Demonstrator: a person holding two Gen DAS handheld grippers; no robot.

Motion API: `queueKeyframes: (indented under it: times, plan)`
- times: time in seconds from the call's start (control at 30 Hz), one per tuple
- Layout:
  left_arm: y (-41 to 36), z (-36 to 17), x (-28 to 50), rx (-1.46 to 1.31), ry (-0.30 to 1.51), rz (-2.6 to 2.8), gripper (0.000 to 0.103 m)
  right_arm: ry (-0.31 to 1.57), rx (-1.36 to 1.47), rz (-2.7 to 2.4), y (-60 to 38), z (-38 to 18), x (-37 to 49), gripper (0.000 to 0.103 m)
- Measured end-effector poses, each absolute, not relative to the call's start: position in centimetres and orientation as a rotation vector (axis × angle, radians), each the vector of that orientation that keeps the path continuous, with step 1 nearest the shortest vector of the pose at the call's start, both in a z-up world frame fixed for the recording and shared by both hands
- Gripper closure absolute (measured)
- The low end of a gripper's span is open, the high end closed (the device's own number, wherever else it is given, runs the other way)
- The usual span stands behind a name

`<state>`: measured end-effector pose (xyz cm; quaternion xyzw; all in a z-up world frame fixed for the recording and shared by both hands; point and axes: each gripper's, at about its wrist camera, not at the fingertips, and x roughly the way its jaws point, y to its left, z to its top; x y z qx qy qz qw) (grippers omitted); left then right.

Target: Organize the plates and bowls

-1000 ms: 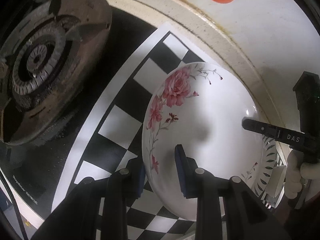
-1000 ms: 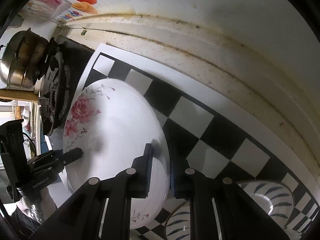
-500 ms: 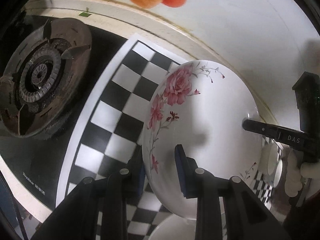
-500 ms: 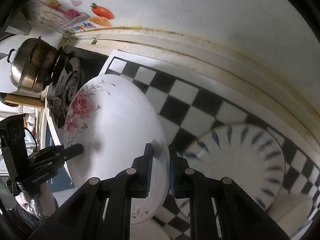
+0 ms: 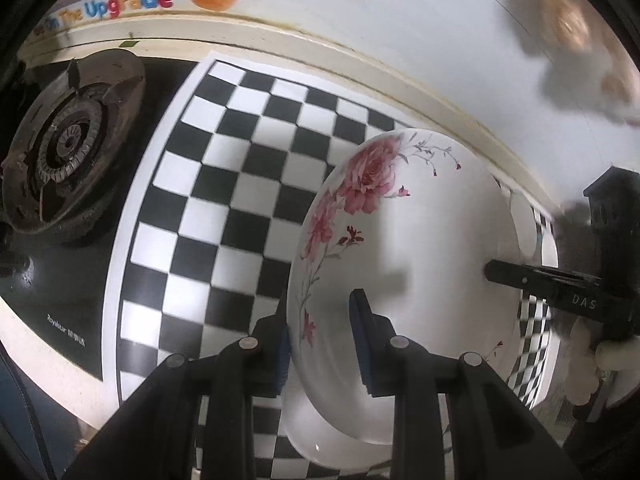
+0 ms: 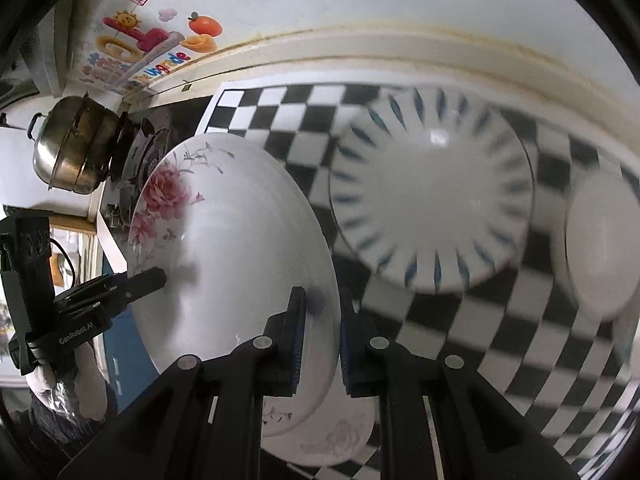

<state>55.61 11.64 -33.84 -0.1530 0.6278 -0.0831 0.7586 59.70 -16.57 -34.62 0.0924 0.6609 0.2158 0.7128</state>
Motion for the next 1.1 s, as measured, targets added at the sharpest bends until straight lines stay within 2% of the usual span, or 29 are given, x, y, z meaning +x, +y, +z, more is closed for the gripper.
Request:
queueKeyframes:
  times: [0.43, 1.1]
  plan:
    - [9.2, -37.5, 50.7, -0.228, 1.476, -0.242, 0.079, 1.489, 0.264, 0.417, -18.6, -39.0, 49.7, 0.086]
    - [8.7, -40.6, 49.8, -0.152, 1.530, -0.254, 0.077, 1.554, 0.259, 0.375, -17.8, -42.6, 46.5, 0.086]
